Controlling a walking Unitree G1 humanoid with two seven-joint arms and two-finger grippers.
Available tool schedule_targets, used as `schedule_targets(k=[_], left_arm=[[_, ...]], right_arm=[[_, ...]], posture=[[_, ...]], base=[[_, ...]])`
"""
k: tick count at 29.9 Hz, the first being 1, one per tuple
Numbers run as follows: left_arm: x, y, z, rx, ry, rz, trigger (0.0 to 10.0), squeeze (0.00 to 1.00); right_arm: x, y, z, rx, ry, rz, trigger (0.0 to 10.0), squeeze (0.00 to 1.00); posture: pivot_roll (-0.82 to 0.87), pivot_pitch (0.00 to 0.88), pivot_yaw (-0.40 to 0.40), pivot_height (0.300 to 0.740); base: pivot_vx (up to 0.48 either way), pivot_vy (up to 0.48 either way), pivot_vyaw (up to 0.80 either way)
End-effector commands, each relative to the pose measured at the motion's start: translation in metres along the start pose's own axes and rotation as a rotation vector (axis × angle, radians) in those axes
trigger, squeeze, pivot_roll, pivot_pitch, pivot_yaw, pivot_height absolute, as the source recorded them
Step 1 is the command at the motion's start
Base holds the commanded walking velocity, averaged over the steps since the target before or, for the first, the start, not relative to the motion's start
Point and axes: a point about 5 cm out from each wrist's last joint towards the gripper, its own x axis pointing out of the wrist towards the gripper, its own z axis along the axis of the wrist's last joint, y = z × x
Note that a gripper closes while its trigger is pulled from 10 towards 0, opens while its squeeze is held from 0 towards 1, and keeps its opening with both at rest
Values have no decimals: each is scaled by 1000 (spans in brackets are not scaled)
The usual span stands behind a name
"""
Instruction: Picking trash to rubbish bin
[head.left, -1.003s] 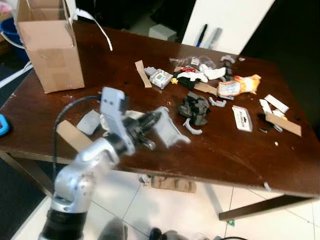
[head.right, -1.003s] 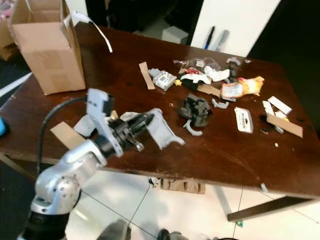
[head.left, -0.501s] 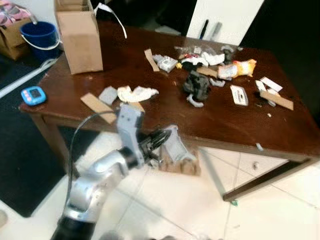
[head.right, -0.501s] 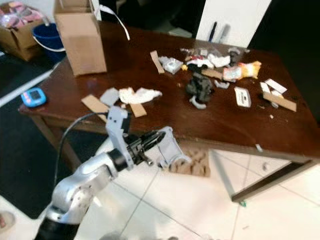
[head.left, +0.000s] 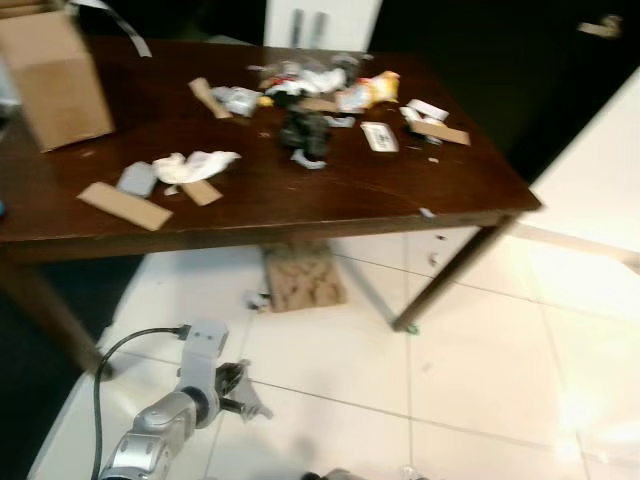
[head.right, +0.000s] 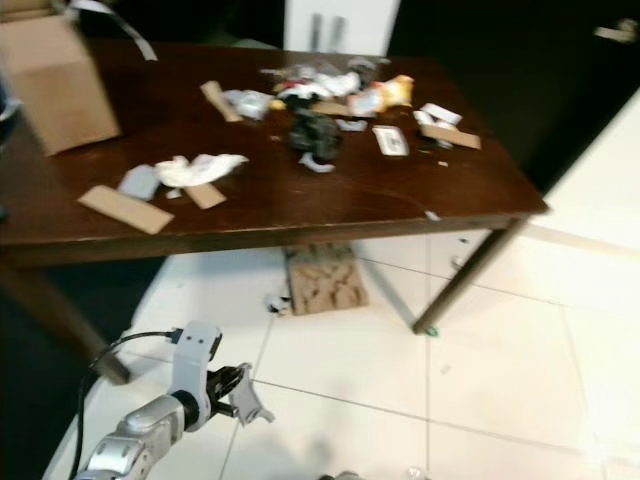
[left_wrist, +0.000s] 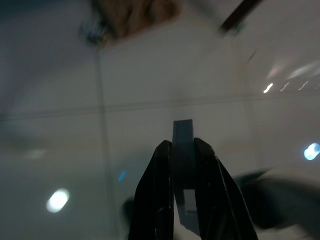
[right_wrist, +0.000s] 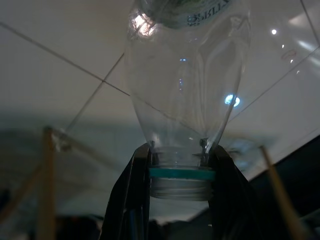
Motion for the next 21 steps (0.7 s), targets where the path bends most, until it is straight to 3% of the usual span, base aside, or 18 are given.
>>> schedule_targets(k=[1,2,4,6,7,8,9,10,11,13,17,21], left_arm=[[-21,33,-53,-60,152,190,10000,0],[-21,33,-53,-60,152,190,10000,0],[-41,52,-86,-148,235,328,10000,0],[-41,52,-86,-148,235,328,10000,0],[-50,57,-99,-188,265,381,10000,0],[-66,58,-124,-268,336,450,10000,0],[-66,58,-124,-268,336,450,10000,0],[-83,55,-147,-344,406,509,10000,0],[-83,55,-147,-344,406,509,10000,0],[-107,46,-178,-437,499,592,10000,0],[-113,39,-188,-465,510,611,10000,0],[-106,23,-192,-450,511,570,10000,0]], right_arm=[[0,2,-8,19,14,-10,10000,0],[0,2,-8,19,14,-10,10000,0],[0,2,-7,11,10,-14,10000,0],[0,2,-7,11,10,-14,10000,0],[0,2,-7,6,10,-13,10000,0],[0,2,-6,-5,9,-9,10000,0],[0,2,-6,-5,9,-9,10000,0],[0,2,-5,-18,7,-4,10000,0],[0,2,-5,-18,7,-4,10000,0],[0,1,-3,-34,0,3,10000,0],[0,0,-2,-50,-6,5,10000,0],[0,-1,0,-122,-11,11,10000,0]], posture=[[255,149,-113,740],[255,149,-113,740],[257,143,-112,740],[257,143,-112,740],[257,143,-112,740],[262,134,-115,740],[262,134,-115,740],[261,128,-118,740],[261,128,-118,740],[255,119,-116,740],[262,117,-122,740],[282,103,-140,740]], base=[[0,0,-788],[0,0,-788],[0,0,-788],[0,0,-788],[0,0,-788],[0,0,-788],[0,0,-788],[0,0,-788],[0,0,-788],[0,0,-788],[0,0,-788],[0,0,-788]])
